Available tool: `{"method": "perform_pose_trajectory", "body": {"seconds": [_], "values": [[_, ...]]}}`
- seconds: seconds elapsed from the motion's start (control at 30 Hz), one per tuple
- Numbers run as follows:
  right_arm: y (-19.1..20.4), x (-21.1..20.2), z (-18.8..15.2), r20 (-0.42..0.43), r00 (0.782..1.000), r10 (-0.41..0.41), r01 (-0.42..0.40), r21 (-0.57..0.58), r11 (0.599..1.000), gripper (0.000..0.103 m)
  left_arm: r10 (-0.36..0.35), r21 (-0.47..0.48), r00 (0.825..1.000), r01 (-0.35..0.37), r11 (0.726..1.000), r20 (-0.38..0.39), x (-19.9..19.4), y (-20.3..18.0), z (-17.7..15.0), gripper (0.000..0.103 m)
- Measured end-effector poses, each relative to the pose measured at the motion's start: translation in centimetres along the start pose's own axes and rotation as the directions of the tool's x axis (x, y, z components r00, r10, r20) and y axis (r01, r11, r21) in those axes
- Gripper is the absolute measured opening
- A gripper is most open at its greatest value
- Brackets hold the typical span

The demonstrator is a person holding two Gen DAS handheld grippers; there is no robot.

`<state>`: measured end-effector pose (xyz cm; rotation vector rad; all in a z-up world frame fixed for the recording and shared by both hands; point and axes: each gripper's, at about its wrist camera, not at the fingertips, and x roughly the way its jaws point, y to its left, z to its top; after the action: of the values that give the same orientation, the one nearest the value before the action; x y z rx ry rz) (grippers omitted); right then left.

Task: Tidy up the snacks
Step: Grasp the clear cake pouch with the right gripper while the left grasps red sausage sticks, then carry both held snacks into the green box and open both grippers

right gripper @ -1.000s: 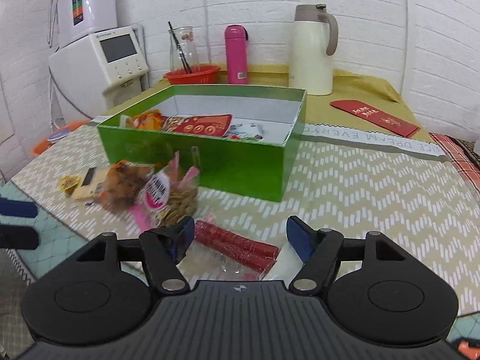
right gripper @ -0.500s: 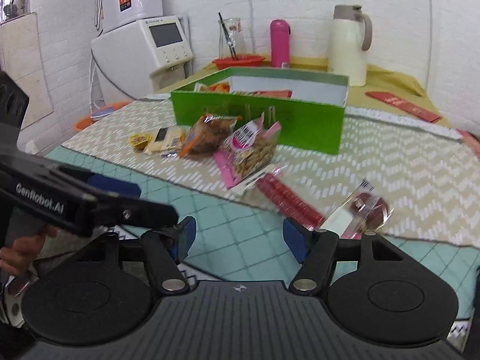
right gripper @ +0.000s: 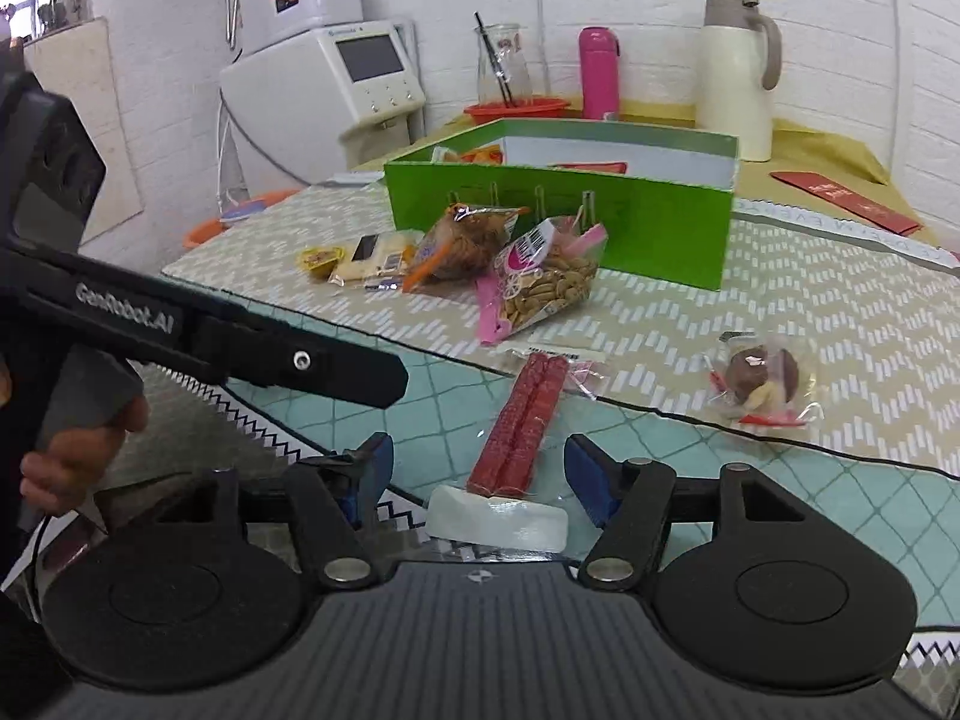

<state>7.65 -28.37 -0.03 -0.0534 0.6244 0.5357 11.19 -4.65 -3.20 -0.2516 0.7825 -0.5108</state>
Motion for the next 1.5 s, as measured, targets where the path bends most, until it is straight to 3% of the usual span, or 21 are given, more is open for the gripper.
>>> {"method": "perform_pose_trajectory", "body": {"seconds": [0.07, 0.17, 0.27, 0.37, 0.43, 0.5, 0.6, 0.73, 0.83, 0.97, 1.0, 1.03, 1.07, 1.13, 1.23, 1.37, 1.5], "values": [[-0.8, -1.2, 0.2, 0.035, 0.995, -0.088, 0.088, 0.016, 0.996, 0.103, -0.017, -0.003, 1.000, 0.017, 1.000, -0.010, 0.6, -0.5, 0.1, 0.093], [-2.6, -2.3, 0.9, 0.087, 0.967, -0.239, 0.236, 0.048, 0.971, 0.103, -0.041, 0.006, 0.999, 0.041, 0.999, -0.017, 2.0, -1.8, 0.5, 0.092], [-4.7, -2.6, 1.4, 0.113, 0.944, -0.309, 0.296, 0.115, 0.948, 0.103, -0.037, 0.030, 0.999, 0.038, 0.999, -0.024, 4.0, -3.5, 1.0, 0.090], [-5.8, -2.2, 1.7, 0.116, 0.925, -0.361, 0.347, 0.125, 0.929, 0.103, 0.015, 0.113, 1.000, -0.013, 0.993, -0.013, 5.6, -5.0, 1.1, 0.078], [-6.3, -1.7, 1.7, 0.113, 0.925, -0.362, 0.347, 0.130, 0.929, 0.103, 0.059, 0.179, 0.998, -0.059, 0.982, 0.001, 5.9, -5.7, 0.9, 0.067], [-6.8, -1.1, 1.9, 0.110, 0.931, -0.349, 0.334, 0.138, 0.933, 0.103, 0.094, 0.247, 0.995, -0.094, 0.964, 0.013, 5.9, -6.2, 0.6, 0.045], [-7.2, 0.2, 2.1, 0.093, 0.937, -0.336, 0.322, 0.137, 0.937, 0.103, 0.073, 0.276, 0.997, -0.064, 0.959, -0.024, 5.4, -6.1, 0.7, 0.034], [-7.2, 1.5, 2.0, 0.054, 0.947, -0.316, 0.308, 0.124, 0.943, 0.102, 0.074, 0.264, 0.996, -0.060, 0.963, -0.042, 4.0, -5.5, 0.6, 0.033], [-7.0, 1.4, 1.7, 0.048, 0.948, -0.314, 0.306, 0.126, 0.944, 0.102, 0.066, 0.245, 0.997, -0.055, 0.968, -0.036, 2.9, -5.0, 0.4, 0.046], [-7.0, 1.7, 1.6, 0.036, 0.947, -0.320, 0.313, 0.130, 0.941, 0.101, 0.040, 0.267, 0.998, -0.025, 0.963, -0.052, 2.9, -5.3, 0.1, 0.048], [-7.1, 1.9, 1.6, 0.027, 0.947, -0.321, 0.315, 0.129, 0.940, 0.095, 0.044, 0.271, 0.997, -0.025, 0.962, -0.065, 3.4, -5.4, 0.0, 0.047], [-7.2, 2.0, 1.6, 0.019, 0.948, -0.318, 0.313, 0.128, 0.941, 0.081, 0.043, 0.277, 0.996, -0.019, 0.961, -0.081, 4.0, -5.5, -0.3, 0.045], [-7.3, 2.2, 1.5, 0.013, 0.947, -0.320, 0.316, 0.127, 0.940, 0.081, 0.051, 0.308, 0.997, -0.034, 0.951, -0.049, 4.1, -5.7, -0.6, 0.032], [-7.2, 2.2, 1.4, 0.012, 0.945, -0.327, 0.324, 0.120, 0.938, 0.075, 0.068, 0.343, 0.997, -0.053, 0.938, -0.032, 4.2, -6.1, -0.8, 0.029], [-6.7, 1.4, 1.8, 0.026, 0.948, -0.316, 0.311, 0.124, 0.942, 0.068, 0.001, 0.286, 0.998, 0.014, 0.958, -0.055, 3.4, -5.5, -0.5, 0.028], [-5.4, -0.7, 3.4, 0.111, 0.946, -0.305, 0.294, 0.103, 0.950, 0.067, -0.062, 0.244, 0.998, 0.053, 0.968, 0.029, 0.2, -4.7, 1.5, 0.028], [-4.6, -1.2, 5.9, 0.184, 0.940, -0.288, 0.282, 0.061, 0.958, 0.067, -0.050, 0.226, 0.989, 0.017, 0.974, 0.141, -2.1, -3.9, 4.5, 0.028]]}}
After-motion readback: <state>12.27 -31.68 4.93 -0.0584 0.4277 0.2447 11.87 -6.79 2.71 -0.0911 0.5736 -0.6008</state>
